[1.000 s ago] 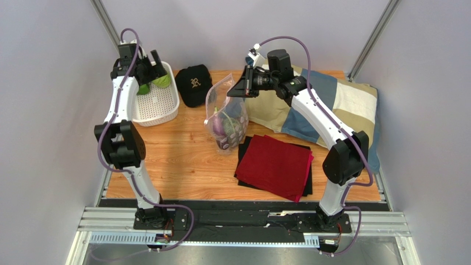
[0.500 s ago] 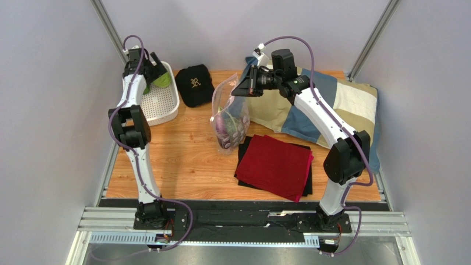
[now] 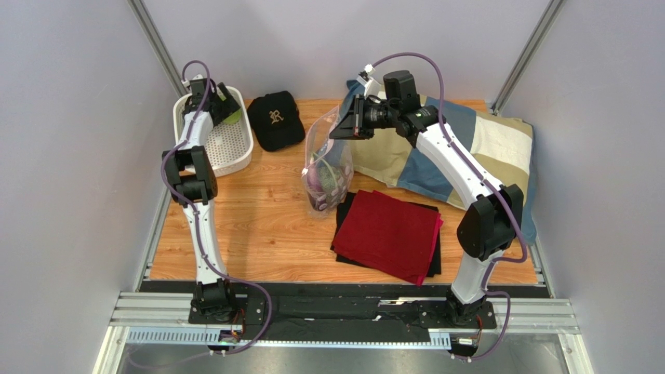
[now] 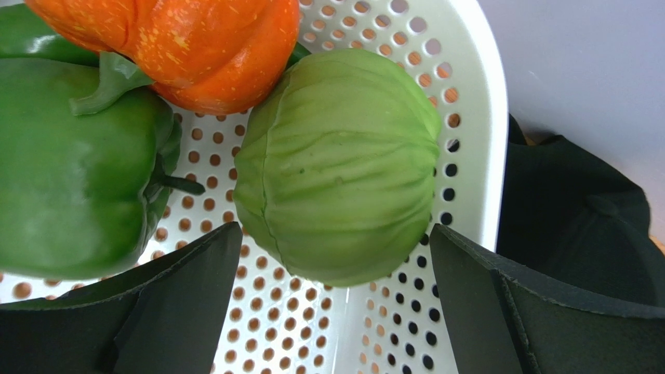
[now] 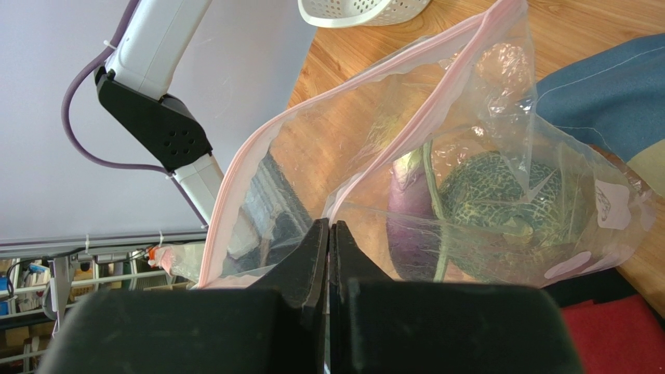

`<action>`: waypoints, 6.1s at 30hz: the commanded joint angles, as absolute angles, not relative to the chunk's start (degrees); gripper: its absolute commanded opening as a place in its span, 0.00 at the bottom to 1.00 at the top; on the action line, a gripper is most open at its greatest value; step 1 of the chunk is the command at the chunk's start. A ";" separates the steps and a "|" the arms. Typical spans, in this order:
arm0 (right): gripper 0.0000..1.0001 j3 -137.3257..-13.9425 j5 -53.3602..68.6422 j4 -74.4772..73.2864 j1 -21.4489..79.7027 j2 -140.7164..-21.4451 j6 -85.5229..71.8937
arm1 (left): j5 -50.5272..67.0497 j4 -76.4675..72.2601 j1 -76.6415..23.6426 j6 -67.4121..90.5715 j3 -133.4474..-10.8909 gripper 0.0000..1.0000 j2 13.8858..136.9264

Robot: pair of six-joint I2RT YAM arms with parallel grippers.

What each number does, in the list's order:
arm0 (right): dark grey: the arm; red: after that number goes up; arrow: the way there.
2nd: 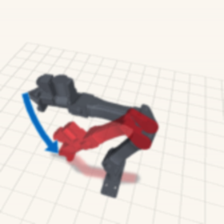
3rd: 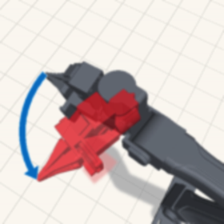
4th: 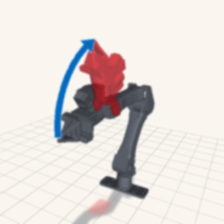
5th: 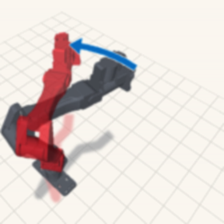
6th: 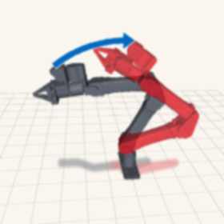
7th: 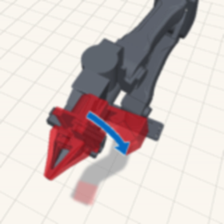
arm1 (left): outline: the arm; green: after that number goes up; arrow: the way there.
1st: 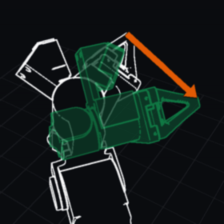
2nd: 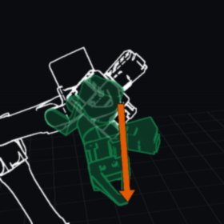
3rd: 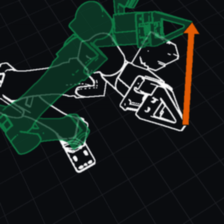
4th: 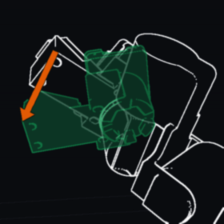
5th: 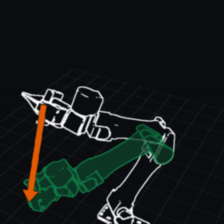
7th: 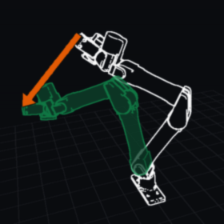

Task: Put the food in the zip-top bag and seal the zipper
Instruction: Pick up the fake vegetable from the bin, then place the fake vegetable in the zipper food storage bag, then pick up the fake vegetable from the bin.

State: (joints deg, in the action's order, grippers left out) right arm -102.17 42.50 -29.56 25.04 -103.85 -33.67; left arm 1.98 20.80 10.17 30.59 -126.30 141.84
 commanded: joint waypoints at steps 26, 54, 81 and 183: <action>0.00 -101.95 43.33 -28.30 24.79 -102.83 -31.29 | 37.69 29.43 6.78 15.13 -103.71 0.03 95.11; 0.00 -102.66 42.71 -32.78 25.14 -99.41 -28.39 | 43.71 49.72 -18.72 4.84 -103.18 0.00 88.15; 0.00 -102.22 45.35 -31.81 25.58 -97.91 -28.57 | 19.42 78.49 -27.51 -12.48 -127.79 0.79 103.36; 0.00 -105.65 42.01 -36.21 25.49 -103.45 -26.11 | 10.55 20.92 13.89 20.04 -138.07 0.82 148.97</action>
